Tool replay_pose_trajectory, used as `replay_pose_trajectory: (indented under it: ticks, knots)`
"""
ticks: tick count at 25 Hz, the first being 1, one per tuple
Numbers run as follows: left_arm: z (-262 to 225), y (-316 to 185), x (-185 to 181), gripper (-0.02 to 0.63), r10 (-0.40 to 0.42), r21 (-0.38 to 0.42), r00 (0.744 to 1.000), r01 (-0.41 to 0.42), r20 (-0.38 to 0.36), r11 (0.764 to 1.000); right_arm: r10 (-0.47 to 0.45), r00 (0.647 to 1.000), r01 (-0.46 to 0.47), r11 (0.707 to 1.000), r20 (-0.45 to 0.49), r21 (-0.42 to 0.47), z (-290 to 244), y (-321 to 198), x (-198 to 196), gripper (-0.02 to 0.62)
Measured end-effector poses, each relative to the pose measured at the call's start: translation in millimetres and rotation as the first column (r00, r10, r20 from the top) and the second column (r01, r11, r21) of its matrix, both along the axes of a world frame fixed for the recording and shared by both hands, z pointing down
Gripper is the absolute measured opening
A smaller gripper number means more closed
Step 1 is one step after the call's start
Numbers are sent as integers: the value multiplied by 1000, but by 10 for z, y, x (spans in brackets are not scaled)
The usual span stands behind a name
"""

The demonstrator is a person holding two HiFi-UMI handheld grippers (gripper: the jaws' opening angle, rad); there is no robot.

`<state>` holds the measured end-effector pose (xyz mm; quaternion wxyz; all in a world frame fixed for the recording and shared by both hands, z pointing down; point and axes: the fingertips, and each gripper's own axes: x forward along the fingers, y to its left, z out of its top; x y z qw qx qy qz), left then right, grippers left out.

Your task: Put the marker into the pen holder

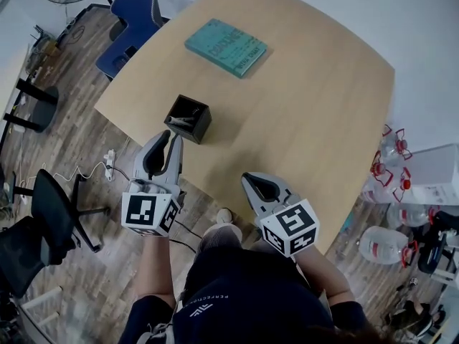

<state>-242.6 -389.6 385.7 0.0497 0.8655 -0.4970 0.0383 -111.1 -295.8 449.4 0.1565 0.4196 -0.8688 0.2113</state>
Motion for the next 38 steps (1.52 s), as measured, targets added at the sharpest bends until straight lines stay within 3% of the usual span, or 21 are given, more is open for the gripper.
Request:
replay_pose_trajectory:
  ticks: [24,38]
  knots:
    - [14,1382,358,15,-48,-68,999,47,-15,997,-44,999,43,993,5,108,-275,639,501,0]
    - [-67,1834,654,8,-26,-68,1000,25,-11,997,-44,999,42,985,11,167,-427,859,662,-2]
